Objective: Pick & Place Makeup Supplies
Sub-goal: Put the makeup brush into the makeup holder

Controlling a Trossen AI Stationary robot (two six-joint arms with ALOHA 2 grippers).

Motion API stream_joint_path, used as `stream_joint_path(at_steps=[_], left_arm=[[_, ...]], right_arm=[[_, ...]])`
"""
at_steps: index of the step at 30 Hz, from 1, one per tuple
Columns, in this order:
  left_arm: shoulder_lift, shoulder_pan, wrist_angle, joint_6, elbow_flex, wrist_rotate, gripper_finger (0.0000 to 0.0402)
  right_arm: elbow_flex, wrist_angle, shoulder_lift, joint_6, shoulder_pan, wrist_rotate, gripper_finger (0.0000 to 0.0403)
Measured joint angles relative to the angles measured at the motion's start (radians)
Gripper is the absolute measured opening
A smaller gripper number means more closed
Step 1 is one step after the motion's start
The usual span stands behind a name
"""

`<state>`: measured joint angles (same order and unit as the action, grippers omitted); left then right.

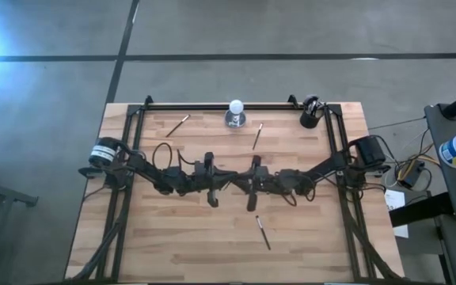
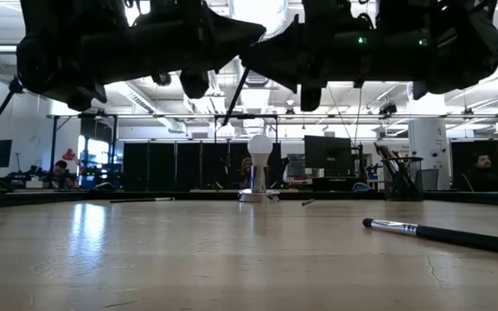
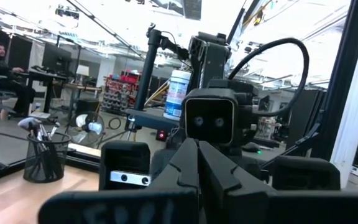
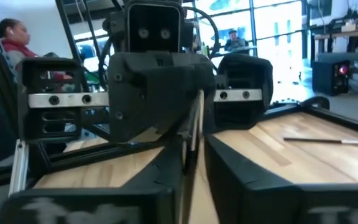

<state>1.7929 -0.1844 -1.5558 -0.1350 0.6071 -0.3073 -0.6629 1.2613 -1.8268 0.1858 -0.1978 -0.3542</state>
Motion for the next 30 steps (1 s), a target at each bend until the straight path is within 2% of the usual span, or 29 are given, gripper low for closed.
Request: stream_joint_path(at_steps=[3,9,16,20,23,27,30], left_arm=[[-0.001,0.0,-0.004,0.003,-0.002,0.0,0.0],[-0.024,0.0,0.04,-0.031,-0.009,-0.008,0.0013],[-0.158,-0.001,0.199,-0.054,-0.066,-0.008,0.0054],[-0.218,-0.003,0.206,-0.041,-0.13,-0.007,0.0065],[-0.234,-0.003,0.209,-0.042,-0.179,-0.007,0.0064],[-0.231,-0.003,0.202,-0.054,-0.218,-0.02,0.0055],[-0.221,-0.003,0.204,-0.055,-0.228,-0.028,0.0046]], right_arm=[[0.004,0.004,0.006,-0.014,0.0,0.0,0.0019],[0.014,-0.004,0.007,-0.014,0.0,-0.006,0.0017],[0.086,-0.045,0.104,-0.05,0.006,-0.061,0.0015],[0.166,-0.153,0.271,-0.084,0.034,-0.096,0.0015],[0.221,-0.32,0.446,-0.108,0.079,-0.121,0.0014],[0.253,-0.586,0.684,-0.133,0.188,-0.128,0.0014],[0.259,-0.729,0.813,-0.165,0.294,-0.108,0.0014]])
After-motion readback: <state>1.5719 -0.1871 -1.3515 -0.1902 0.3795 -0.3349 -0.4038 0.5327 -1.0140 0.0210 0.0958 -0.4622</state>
